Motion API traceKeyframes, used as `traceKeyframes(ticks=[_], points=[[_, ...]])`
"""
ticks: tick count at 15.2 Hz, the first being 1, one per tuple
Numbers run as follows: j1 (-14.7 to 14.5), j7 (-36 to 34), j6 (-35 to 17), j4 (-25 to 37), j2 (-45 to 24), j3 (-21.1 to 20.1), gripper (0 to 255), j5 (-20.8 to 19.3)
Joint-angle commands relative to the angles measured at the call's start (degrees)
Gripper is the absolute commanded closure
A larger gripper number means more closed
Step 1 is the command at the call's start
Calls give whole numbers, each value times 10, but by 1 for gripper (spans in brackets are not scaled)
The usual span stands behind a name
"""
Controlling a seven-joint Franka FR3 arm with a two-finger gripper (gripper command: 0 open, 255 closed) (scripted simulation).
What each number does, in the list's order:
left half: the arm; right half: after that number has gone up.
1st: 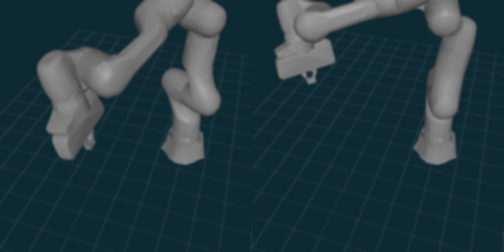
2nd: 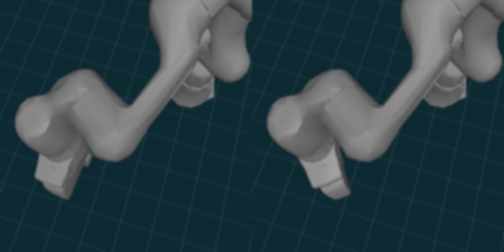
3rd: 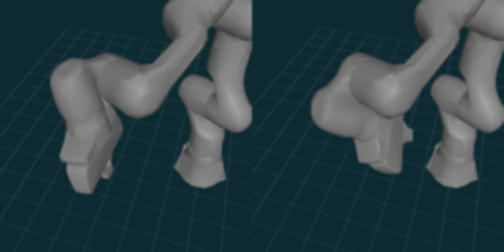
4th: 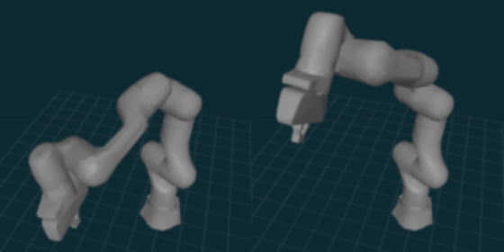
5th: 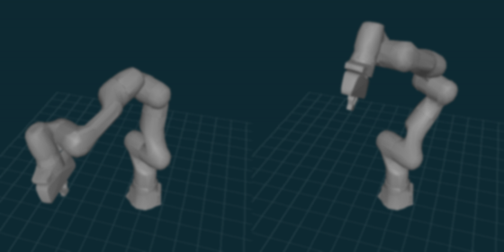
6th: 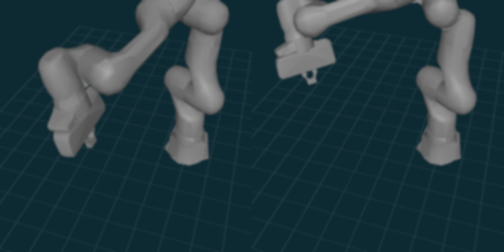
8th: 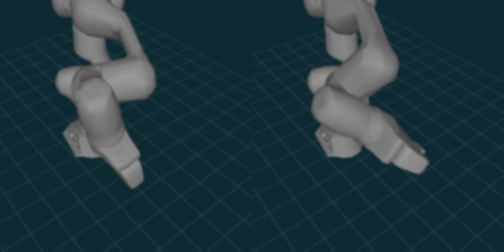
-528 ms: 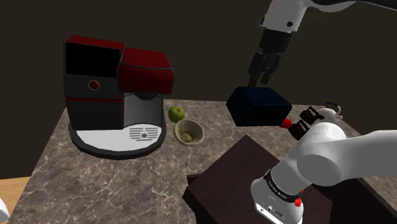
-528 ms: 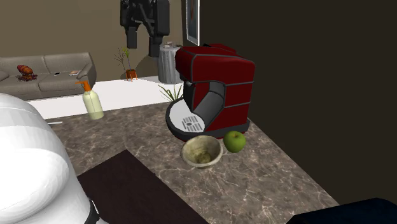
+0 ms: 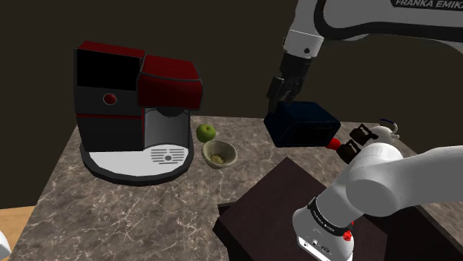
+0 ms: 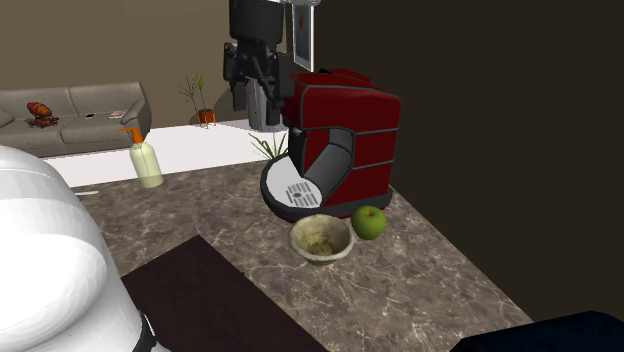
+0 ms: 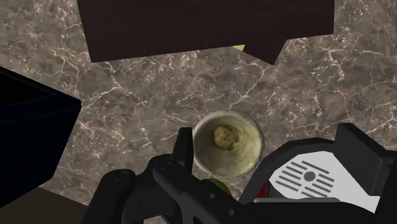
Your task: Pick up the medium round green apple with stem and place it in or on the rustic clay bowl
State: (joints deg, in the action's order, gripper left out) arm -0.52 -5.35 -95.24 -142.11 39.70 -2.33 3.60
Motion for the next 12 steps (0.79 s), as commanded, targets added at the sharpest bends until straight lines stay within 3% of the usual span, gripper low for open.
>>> traceKeyframes(ticks=[1, 12], points=[[2, -2, -53, -14, -28, -3, 0, -2], [20, -21, -310, -23, -228, -16, 0, -28]])
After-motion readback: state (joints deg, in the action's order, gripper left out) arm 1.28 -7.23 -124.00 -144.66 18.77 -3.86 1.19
